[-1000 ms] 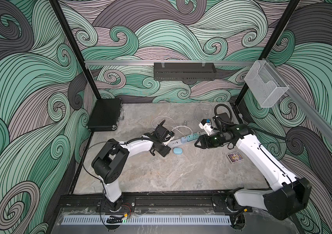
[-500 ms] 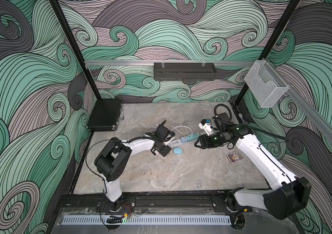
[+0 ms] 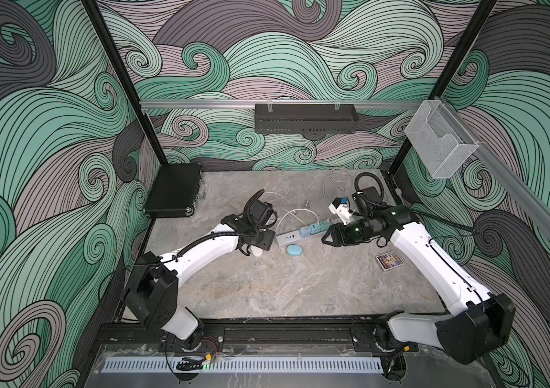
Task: Charge the bluetooth headset
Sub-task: Pick up the bluetooth headset from the center of the board.
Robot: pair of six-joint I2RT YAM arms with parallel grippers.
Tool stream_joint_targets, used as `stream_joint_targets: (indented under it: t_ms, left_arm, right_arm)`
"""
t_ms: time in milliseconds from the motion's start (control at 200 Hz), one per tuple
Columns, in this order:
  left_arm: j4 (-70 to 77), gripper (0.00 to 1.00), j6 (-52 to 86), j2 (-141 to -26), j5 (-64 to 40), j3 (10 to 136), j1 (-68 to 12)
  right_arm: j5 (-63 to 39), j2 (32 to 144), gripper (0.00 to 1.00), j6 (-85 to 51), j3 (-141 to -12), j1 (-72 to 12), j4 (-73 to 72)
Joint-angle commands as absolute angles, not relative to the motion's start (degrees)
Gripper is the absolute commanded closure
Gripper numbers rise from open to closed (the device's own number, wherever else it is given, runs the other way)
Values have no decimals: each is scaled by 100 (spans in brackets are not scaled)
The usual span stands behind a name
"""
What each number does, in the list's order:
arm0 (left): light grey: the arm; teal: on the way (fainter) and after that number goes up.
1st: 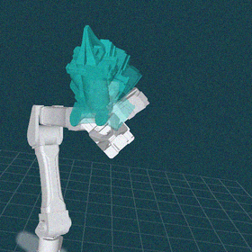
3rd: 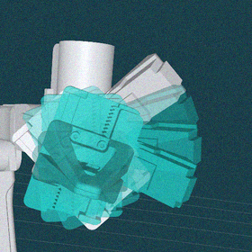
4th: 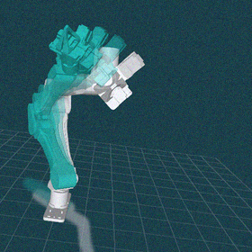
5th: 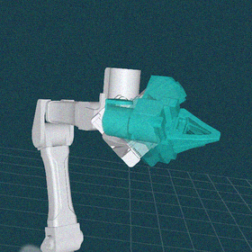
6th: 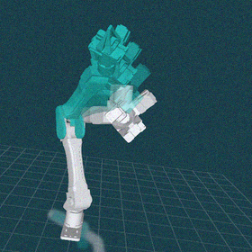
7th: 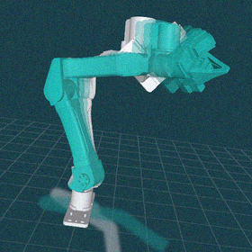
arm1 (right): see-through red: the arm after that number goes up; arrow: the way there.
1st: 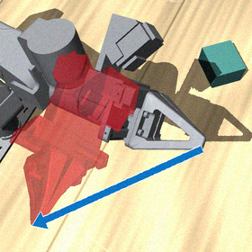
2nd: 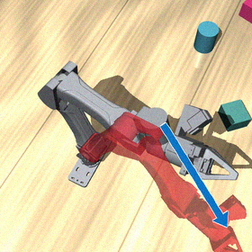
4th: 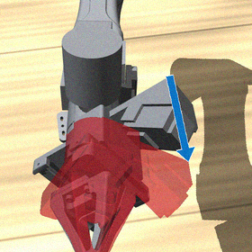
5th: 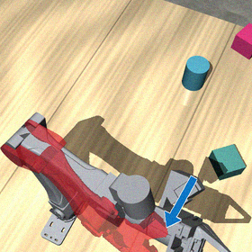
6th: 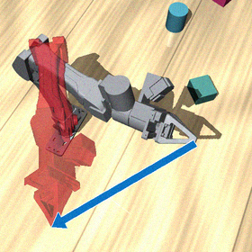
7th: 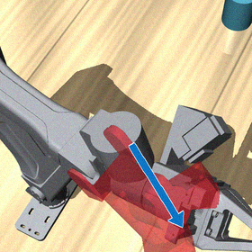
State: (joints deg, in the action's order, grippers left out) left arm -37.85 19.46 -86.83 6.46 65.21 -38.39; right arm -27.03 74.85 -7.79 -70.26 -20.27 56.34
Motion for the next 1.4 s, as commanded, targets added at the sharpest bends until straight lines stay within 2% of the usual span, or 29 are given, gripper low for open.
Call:
stream_joint_targets:
  t_ms: [0, 230, 856, 1391]
  left_arm:
    - [-4824, 35, 3709, -8682, 517, 6739, -3761]
    - [-4994, 36, 4767, -9065, -111, 6748, -3355]
    - [-4153, 37, 4746, -9996, -271, 6828, -2991]
    - [-3813, 43, 4686, -10295, -231, 6763, -2936]
  right_arm:
    - [-2810, 7471, 46, -928, -6998, -2013, 5605]
    - [-2839, 7335, 47, -1072, -6891, -2013, 5575]
    - [-3674, 7591, 51, -1970, -6646, -2048, 5274]
    - [-3691, 7725, 50, -1955, -6616, -2044, 5177]
